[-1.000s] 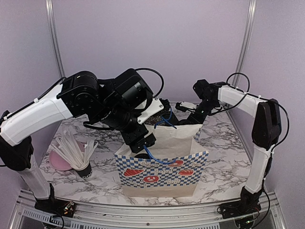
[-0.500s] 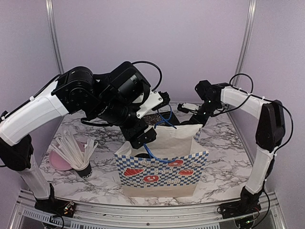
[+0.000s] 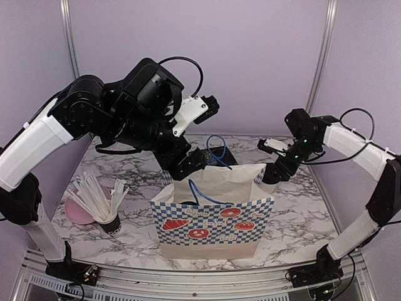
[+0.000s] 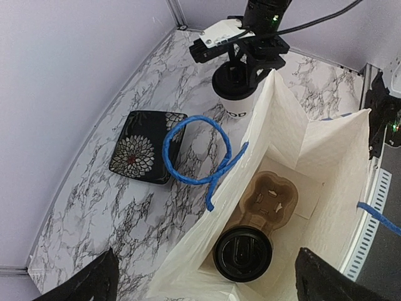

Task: Pack the takeout coffee

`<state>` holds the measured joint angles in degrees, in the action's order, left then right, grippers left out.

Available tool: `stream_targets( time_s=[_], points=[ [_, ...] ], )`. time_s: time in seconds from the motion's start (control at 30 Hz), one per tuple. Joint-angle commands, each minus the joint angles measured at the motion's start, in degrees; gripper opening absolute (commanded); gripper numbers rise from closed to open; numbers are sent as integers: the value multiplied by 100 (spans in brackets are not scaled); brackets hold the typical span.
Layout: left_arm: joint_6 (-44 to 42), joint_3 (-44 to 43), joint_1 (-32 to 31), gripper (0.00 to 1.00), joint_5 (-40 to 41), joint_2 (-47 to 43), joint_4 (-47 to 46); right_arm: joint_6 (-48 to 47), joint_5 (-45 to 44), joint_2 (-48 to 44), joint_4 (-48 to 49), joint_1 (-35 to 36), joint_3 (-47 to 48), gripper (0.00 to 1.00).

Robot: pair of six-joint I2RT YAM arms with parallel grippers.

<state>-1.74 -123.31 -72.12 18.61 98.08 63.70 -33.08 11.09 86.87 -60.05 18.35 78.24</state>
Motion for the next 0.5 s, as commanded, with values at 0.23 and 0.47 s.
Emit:
stream_targets(
  time_s=[0.23,0.47],
  points=[
    [13,36,-10,99,303,-535,-695,-880,393,-1681,-967,-112,-1337,71],
    [40,241,-13,99,310,-574,-757,-1325,553,-1779,-1195,-112,-1722,72]
  ],
)
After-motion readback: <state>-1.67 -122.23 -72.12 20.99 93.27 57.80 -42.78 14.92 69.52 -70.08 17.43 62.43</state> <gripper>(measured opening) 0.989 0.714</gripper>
